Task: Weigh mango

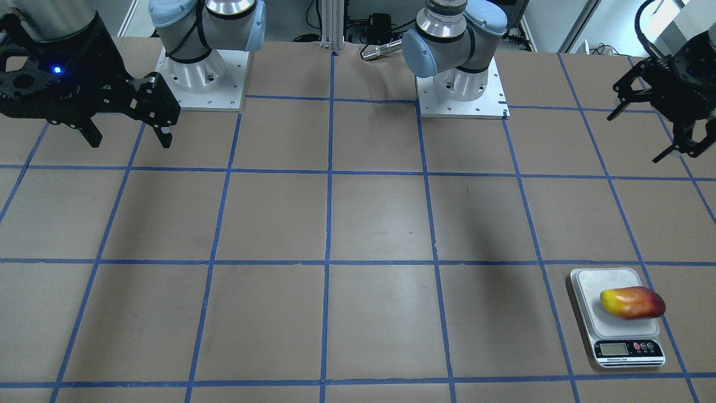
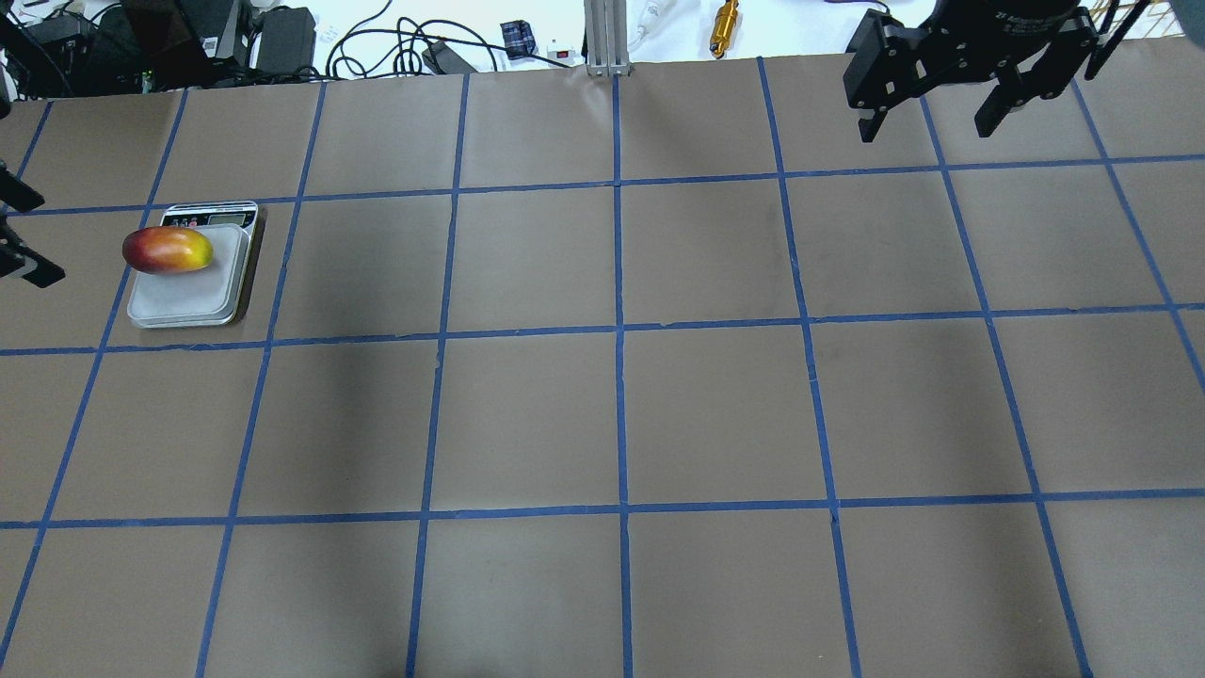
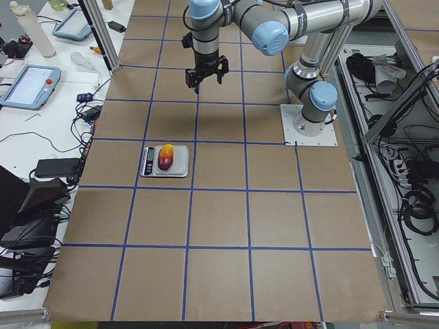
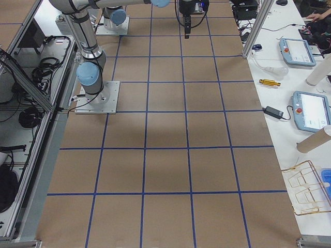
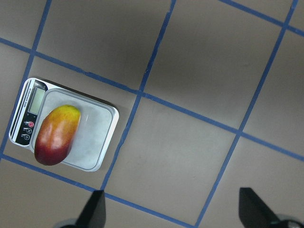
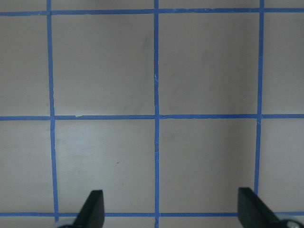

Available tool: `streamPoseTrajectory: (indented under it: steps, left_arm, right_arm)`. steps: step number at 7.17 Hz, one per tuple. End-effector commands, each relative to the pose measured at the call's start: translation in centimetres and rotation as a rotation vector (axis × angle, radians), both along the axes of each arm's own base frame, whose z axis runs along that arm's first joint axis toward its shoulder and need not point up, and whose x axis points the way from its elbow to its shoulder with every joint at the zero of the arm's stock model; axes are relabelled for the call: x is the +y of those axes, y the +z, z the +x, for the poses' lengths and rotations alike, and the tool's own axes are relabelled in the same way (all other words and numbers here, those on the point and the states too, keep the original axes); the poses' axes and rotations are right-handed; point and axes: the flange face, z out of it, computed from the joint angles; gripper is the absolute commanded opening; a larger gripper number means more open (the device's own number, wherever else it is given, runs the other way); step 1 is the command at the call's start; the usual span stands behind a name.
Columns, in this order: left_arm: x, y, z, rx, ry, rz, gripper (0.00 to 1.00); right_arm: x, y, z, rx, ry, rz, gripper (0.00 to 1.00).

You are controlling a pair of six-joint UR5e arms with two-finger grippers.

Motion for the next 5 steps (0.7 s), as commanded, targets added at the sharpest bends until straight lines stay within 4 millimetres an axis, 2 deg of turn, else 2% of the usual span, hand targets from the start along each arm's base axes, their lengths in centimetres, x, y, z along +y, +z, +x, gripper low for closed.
streamPoseTrajectory:
  steps: [1,4,5]
  left_arm:
    - [-0.2,0.6,-7.3,-0.009,0.172,-0.001,1.00]
    - [0.0,0.0,-16.2,-0.014,0.375,0.020,1.00]
    - [0.3,-0.1,-18.6,-0.010,0.491,0.024,1.00]
  right_arm:
    - [0.0,0.0,0.0,0.000,0.000,-0.001,1.00]
    - [0.0,0.0,0.0,0.001,0.000,-0.001,1.00]
    - [0.0,0.0,0.0,0.000,0.000,-0.001,1.00]
